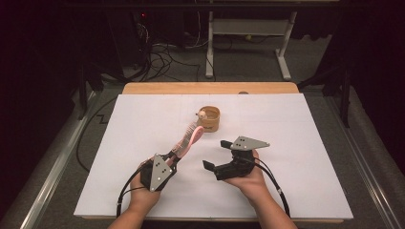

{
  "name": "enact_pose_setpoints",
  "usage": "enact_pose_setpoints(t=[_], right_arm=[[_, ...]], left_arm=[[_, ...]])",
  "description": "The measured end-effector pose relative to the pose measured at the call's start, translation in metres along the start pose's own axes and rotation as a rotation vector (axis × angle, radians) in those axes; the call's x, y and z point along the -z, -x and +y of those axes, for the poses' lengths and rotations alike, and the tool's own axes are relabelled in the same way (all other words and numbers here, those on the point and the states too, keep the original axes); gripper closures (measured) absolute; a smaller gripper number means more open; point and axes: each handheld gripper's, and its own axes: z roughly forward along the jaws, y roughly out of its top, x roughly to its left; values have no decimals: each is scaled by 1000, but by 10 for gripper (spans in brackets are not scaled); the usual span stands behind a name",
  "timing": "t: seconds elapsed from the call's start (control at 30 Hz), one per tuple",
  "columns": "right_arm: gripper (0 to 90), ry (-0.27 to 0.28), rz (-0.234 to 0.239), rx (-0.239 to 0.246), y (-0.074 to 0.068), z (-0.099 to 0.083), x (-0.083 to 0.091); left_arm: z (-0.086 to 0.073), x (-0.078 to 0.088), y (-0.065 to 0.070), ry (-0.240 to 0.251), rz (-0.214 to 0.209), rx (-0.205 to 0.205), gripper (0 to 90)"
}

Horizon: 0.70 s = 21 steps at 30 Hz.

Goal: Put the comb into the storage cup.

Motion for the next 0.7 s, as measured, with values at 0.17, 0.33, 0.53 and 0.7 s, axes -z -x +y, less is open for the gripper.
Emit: enact_pose_setpoints(t=[0.17, 0.33, 0.53, 0.7], right_arm=[[5, 16, 25, -3, -5, 1, 1], [5, 26, 42, -5, -9, 3, 2], [5, 46, 61, 8, -17, 8, 1], [5, 61, 78, 7, -24, 13, 2]], left_arm=[[1, -1, 4, -2, 2, -16, 809], [1, -2, 7, -11, 8, -28, 809], [2, -3, 10, -13, 16, -37, 809], [2, -3, 12, -12, 12, -43, 809]])
